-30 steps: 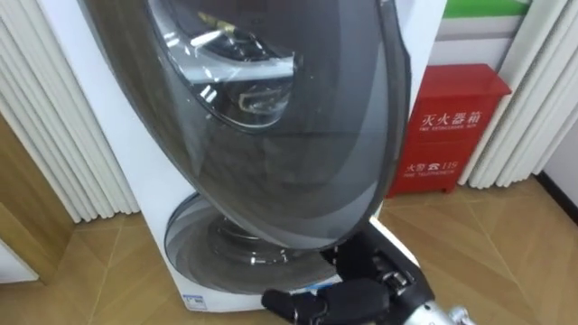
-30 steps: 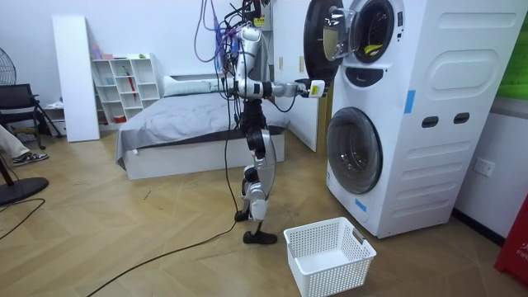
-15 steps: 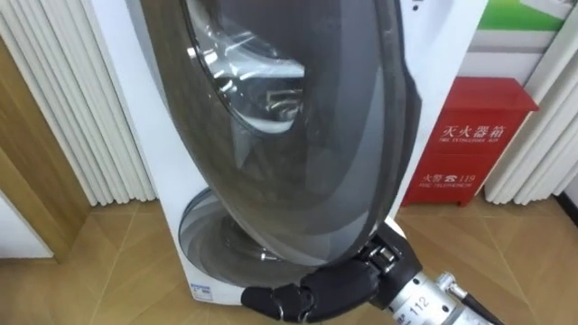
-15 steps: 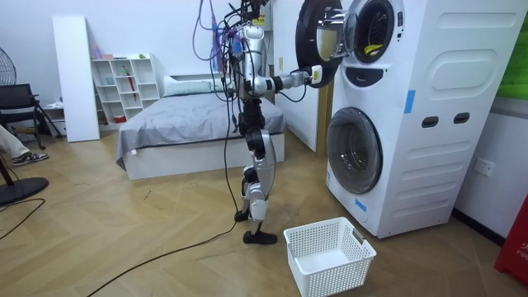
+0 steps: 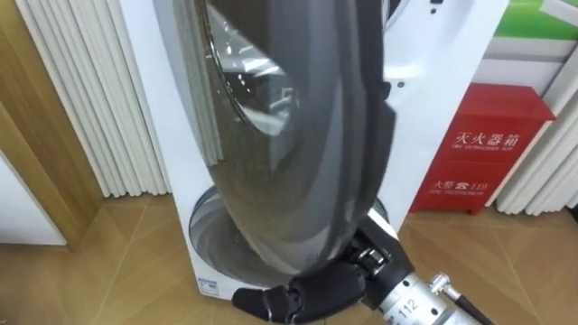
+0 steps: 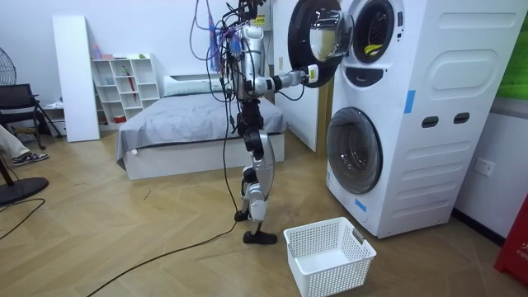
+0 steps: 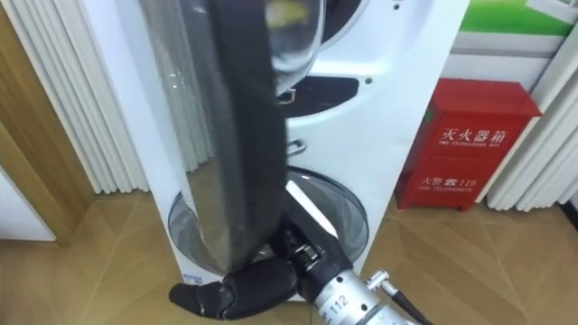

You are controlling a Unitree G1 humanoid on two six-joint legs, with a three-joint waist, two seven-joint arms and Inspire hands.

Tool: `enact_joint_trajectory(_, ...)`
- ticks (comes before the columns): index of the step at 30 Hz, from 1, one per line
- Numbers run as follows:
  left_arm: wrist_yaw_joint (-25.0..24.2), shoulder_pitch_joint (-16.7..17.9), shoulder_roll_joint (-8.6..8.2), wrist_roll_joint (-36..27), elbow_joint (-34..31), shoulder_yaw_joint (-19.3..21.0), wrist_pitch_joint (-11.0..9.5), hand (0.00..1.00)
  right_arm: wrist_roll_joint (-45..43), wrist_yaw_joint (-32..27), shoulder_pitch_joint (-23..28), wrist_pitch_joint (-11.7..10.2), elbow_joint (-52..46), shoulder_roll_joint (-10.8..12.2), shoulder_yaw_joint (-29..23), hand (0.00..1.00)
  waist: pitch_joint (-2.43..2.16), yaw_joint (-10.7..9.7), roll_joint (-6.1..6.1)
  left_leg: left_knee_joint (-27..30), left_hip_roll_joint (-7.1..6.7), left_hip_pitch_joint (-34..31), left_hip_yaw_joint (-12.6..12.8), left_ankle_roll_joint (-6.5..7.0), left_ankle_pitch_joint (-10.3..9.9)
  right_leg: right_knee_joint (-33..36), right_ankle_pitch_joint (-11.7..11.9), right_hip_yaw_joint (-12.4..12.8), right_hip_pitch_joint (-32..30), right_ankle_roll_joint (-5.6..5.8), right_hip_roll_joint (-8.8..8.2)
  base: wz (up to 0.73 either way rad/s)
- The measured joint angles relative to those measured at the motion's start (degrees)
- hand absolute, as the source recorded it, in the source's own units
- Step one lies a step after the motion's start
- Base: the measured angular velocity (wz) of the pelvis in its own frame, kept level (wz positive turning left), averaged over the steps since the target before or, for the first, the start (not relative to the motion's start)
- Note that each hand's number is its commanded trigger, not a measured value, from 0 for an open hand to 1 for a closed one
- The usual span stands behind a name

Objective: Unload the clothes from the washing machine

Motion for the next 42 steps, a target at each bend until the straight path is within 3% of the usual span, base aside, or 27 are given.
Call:
enact_joint_trajectory(6, 0.41, -0.67, 0.52, -0.01, 0.08, -0.75, 0.21, 0.00, -0.02, -0.67, -2.58, 0.74, 0.00, -0.01, 3.74, 0.00, 0.01, 1.04, -1.16, -0.06, 0.10, -0.16, -0.77, -0.14, 0.12, -0.38, 0.01, -0.75, 0.39, -0.12, 0.02, 0.08)
enact_joint_trajectory(10, 0.41, -0.89, 0.81, -0.02, -0.02, -0.73, 0.61, 0.00, -0.02, -0.61, -6.54, 2.54, 0.09, 0.01, 6.77, 0.00, 0.31, 1.96, -1.88, -0.08, -0.07, -0.50, -1.67, -0.14, 0.12, -0.49, -0.16, -1.51, 0.51, -0.06, -0.20, 0.13)
enact_joint_trajectory(15, 0.41, -1.34, 0.89, -0.03, -0.05, -0.58, 0.94, 0.00, 0.00, 1.22, -11.52, 2.64, 0.14, 0.66, 10.75, 0.00, 0.26, 3.93, -2.45, 0.03, -0.42, -1.03, -2.73, -0.12, 0.11, -1.41, -0.34, -2.66, 1.17, 0.25, -0.50, 0.18)
enact_joint_trajectory(18, 0.41, -1.72, 0.73, -0.03, -0.06, -0.59, 1.77, 0.00, 0.03, 3.27, -14.14, 2.64, 0.12, 2.23, 13.70, 0.00, 0.38, 4.08, -2.25, 0.05, -0.72, -1.02, -3.94, -0.11, 0.11, -1.63, -0.82, -4.05, 2.11, 0.68, -0.80, 0.35)
enact_joint_trajectory(24, 0.41, -1.76, -0.04, -0.06, -0.06, -0.59, 3.48, 0.00, 1.32, 5.72, -15.64, 3.24, 0.12, 2.37, 14.64, 0.00, 1.08, 5.41, -0.81, -0.30, -1.19, -0.73, -4.75, 0.14, -0.04, -2.03, -1.19, -4.61, 3.13, 1.19, -1.22, 0.15)
enact_joint_trajectory(33, 0.41, -1.74, -0.25, -0.06, -1.13, -0.59, 4.29, 0.00, 1.56, 6.09, -15.67, 3.37, 0.12, 2.37, 14.61, 0.00, 0.74, 5.55, -0.04, -0.35, -1.18, -0.80, -5.25, 0.15, -0.05, -1.71, -1.29, -4.62, 3.10, 1.36, -1.23, 0.03)
enact_joint_trajectory(42, 0.41, -1.85, -0.25, -0.06, -2.29, -0.60, 5.39, 0.00, 1.59, 6.69, -15.67, 4.08, 0.13, 1.79, 14.50, 0.00, 0.75, 5.05, 0.27, -0.23, -1.22, -1.20, -5.56, 0.24, -0.11, -1.38, -1.36, -4.61, 3.06, 1.44, -1.25, 0.02)
